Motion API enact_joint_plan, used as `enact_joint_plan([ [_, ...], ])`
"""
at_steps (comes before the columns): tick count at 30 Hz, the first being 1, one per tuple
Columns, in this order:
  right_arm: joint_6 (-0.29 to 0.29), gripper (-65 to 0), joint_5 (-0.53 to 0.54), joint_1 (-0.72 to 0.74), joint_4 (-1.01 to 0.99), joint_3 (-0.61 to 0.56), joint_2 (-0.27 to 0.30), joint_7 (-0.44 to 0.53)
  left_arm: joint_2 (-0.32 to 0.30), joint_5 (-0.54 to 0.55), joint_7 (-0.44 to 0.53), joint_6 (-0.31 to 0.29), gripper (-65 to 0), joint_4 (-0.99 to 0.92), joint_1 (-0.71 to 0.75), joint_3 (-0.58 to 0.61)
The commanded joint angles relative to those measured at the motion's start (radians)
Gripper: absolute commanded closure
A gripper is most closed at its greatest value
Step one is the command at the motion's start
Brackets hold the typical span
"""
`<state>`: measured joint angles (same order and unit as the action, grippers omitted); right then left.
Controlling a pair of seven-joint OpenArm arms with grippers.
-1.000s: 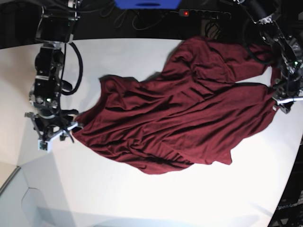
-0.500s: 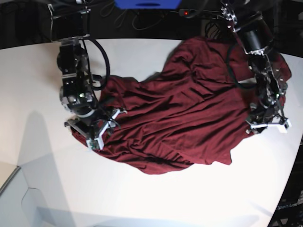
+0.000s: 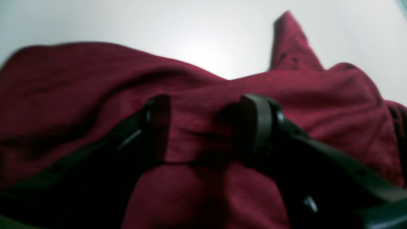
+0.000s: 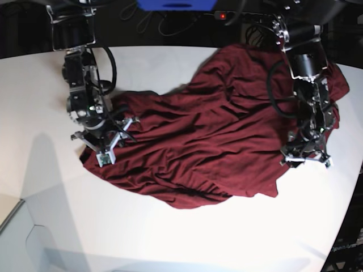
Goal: Layout the t-shirt on the table in an organized manner, then fold the t-shirt properly
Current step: 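Grasp the shirt body with both grippers and smooth it flat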
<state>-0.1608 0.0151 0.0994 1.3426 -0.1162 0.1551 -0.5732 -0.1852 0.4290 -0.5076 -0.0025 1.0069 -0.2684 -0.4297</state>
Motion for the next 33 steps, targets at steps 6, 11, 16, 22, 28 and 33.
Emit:
enact_joint_plan([
  [6,0.002,-27.5,-0.013,0.023,-0.045,0.060,0.059,-0.008,-0.060,0.006,0.000,0.008,-33.9,0.031,0.105,-0.004],
  [11,0.002,-27.5,-0.014,0.081,-0.125,0.166,0.073,-0.008,-0.064,0.006,-0.001,0.000,-33.9,0.181,0.231,-0.076],
  [16,0.002,-27.5,-0.014,0.093,-0.108,0.200,0.087,-0.009,-0.035,0.006,-0.004,0.000,-33.9,0.336,0.274,-0.130],
  [22,0.002,-27.4,-0.014,0.081,0.044,0.203,0.057,-0.017,0.013,0.006,-0.010,-0.001,-33.9,0.428,0.232,-0.137],
  [28,0.002,-27.4,-0.014,0.032,0.179,0.197,0.008,-0.018,0.088,-0.003,-0.007,-0.001,-33.9,0.415,0.134,-0.044],
  [33,0.002,-27.4,-0.014,0.007,0.211,0.195,-0.005,-0.018,0.089,-0.003,-0.001,0.008,-33.9,0.290,0.048,0.114],
])
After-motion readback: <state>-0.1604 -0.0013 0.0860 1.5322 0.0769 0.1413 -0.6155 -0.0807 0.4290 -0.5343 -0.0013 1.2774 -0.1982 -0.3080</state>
